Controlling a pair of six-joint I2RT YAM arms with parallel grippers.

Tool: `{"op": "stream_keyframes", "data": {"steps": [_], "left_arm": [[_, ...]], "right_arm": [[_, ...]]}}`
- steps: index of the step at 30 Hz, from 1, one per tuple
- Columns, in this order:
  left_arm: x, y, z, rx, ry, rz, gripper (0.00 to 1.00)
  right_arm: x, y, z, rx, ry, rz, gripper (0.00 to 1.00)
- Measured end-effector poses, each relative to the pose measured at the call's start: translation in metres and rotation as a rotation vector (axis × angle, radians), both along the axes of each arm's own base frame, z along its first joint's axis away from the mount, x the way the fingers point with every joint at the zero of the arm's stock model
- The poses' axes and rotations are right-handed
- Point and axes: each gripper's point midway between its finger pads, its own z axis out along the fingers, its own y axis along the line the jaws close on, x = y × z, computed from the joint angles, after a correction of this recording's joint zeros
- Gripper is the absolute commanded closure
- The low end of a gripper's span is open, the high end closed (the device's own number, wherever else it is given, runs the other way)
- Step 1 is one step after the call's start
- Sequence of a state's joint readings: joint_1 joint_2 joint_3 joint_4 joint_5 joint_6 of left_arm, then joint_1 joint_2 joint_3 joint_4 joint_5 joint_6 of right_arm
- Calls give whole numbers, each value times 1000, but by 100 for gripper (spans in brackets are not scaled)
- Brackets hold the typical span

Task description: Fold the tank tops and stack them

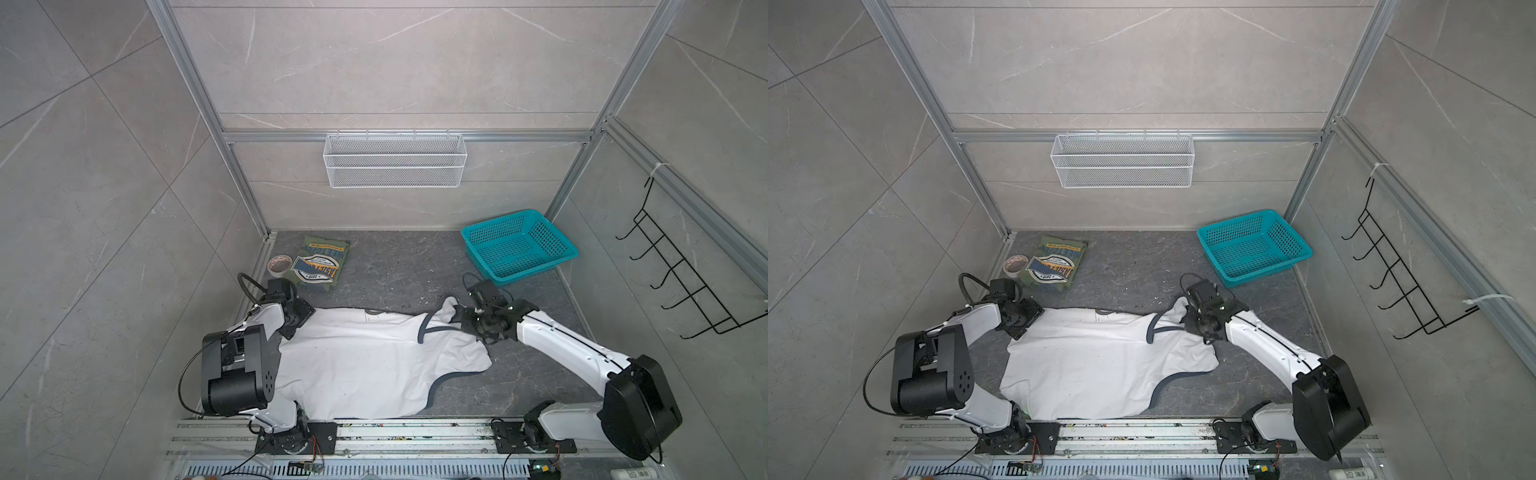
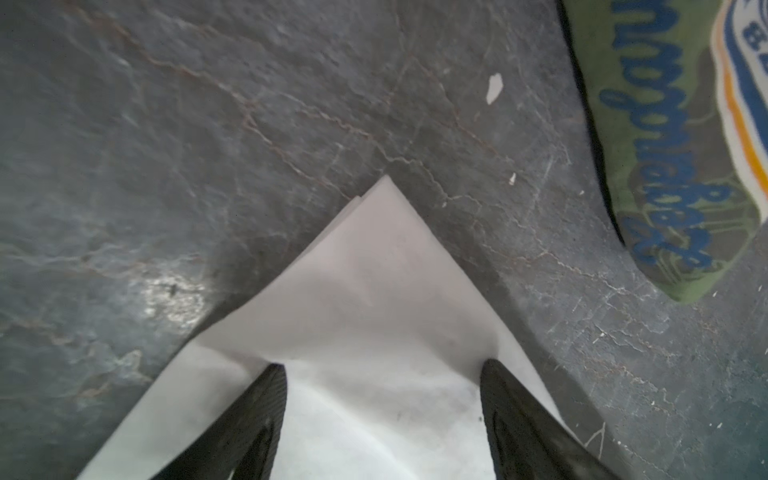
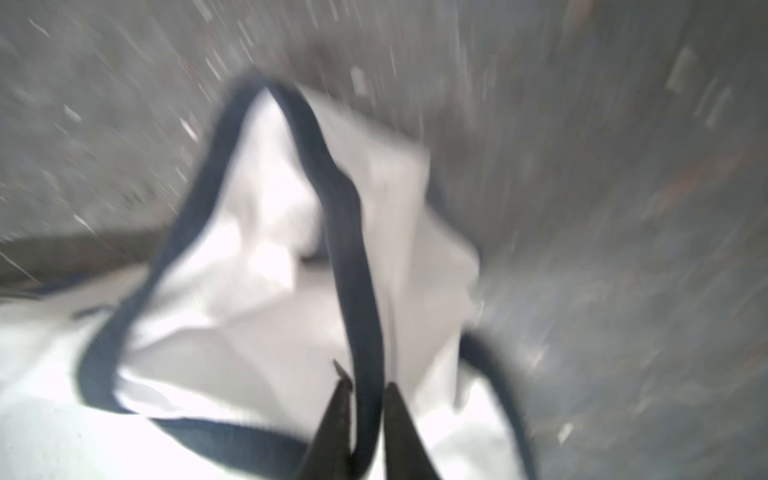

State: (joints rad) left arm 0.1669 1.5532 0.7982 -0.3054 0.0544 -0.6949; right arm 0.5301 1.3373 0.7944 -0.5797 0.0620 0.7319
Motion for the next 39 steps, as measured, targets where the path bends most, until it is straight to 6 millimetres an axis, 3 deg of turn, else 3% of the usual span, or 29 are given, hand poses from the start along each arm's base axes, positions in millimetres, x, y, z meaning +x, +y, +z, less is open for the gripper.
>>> {"op": "stream_keyframes", "data": {"steps": [3, 6, 9, 14, 17, 19, 23, 32, 39], "left_arm": [[-5, 6, 0, 1, -4, 26, 23], [-10, 10, 0, 9, 4, 44, 23], [-11, 13, 0, 18, 8, 52, 23], [-11, 13, 0, 18, 7, 53, 22], [-11, 13, 0, 18, 7, 54, 23], [-11, 13, 0, 18, 7, 54, 22], [-11, 13, 0, 18, 7, 53, 22], [-11, 13, 0, 18, 7, 53, 22], [-11, 13, 0, 18, 7, 53, 22]], "right_arm": [[-41, -5, -42, -24, 130, -4, 62], [-45, -7, -42, -26, 139, -22, 52], [-28, -4, -13, -27, 67, -21, 47], [32, 12, 69, -34, -142, -3, 48], [61, 21, 84, -79, -187, 18, 51], [67, 22, 71, -130, -161, 42, 52], [60, 17, 37, -237, -63, 105, 55], [39, 22, 11, -311, 8, 202, 62], [35, 19, -19, -383, 79, 220, 74]]}}
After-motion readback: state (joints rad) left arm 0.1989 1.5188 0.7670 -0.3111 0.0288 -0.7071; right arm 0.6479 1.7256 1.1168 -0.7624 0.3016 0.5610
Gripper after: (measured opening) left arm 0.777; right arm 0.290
